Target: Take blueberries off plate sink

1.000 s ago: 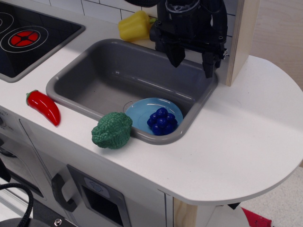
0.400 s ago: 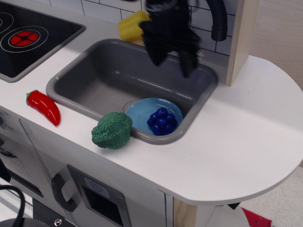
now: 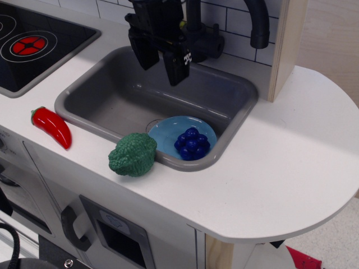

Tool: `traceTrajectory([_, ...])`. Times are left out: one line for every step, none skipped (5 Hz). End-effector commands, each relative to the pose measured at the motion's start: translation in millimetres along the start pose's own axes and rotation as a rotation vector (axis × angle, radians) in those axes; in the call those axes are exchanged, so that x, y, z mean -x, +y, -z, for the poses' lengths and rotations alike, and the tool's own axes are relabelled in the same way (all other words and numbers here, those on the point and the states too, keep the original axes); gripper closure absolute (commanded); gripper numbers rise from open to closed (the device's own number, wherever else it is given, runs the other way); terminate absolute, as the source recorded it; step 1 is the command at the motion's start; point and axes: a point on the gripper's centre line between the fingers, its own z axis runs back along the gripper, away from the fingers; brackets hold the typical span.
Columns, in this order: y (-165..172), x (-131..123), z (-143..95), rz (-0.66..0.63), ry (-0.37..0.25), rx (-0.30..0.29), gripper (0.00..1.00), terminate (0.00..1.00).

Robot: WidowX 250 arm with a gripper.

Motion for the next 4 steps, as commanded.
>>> traceTrajectory([-27.3,-2.1,13.7,-0.028,-0.005,-0.044,0.0,0.0])
traceTrajectory([-37.6,-0.7,20.3,-0.04,-0.029,-0.07,0.0,0.0])
traceTrajectory([-42.4,-0.7,27.6,-0.06,-0.02,-0.08,0.0,0.0])
traceTrajectory([-41.8,-3.0,37.6,-0.072,-0.036,-0.109,0.0,0.0])
